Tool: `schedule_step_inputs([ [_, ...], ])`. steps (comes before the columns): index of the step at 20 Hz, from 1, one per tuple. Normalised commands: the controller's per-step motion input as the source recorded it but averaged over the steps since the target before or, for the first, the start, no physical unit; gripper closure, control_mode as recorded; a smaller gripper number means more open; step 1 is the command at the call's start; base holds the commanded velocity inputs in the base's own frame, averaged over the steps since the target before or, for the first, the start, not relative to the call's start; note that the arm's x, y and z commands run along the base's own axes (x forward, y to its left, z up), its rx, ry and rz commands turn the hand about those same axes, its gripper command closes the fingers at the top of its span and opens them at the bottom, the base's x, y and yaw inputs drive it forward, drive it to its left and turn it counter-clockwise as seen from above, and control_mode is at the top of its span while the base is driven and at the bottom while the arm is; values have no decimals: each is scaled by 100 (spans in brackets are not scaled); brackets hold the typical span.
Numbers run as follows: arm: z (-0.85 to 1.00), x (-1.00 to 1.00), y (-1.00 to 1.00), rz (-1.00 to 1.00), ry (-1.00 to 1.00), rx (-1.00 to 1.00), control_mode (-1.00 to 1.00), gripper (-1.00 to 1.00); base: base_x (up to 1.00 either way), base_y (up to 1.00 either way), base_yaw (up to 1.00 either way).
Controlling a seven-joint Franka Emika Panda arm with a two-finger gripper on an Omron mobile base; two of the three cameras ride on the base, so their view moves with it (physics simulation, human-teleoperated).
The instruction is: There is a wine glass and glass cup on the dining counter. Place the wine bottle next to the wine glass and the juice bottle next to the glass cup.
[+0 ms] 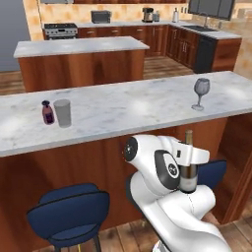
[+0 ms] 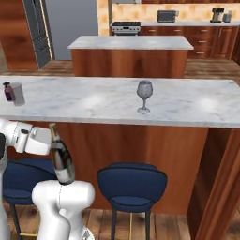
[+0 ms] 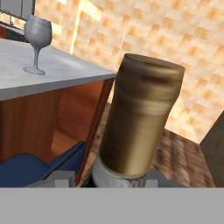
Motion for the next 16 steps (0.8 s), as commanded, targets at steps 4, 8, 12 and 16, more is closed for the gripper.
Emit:
schedule_step_inputs([
  [4, 0, 0, 0, 0, 0, 0, 100, 100, 28, 39, 2],
  [8, 0, 0, 0, 0, 0, 0, 100, 100, 24, 35, 7],
  [12, 0, 0, 0, 0, 0, 0, 100, 100, 26, 44, 3],
  [16, 0, 0, 0, 0, 0, 0, 100, 100, 27, 43, 0],
])
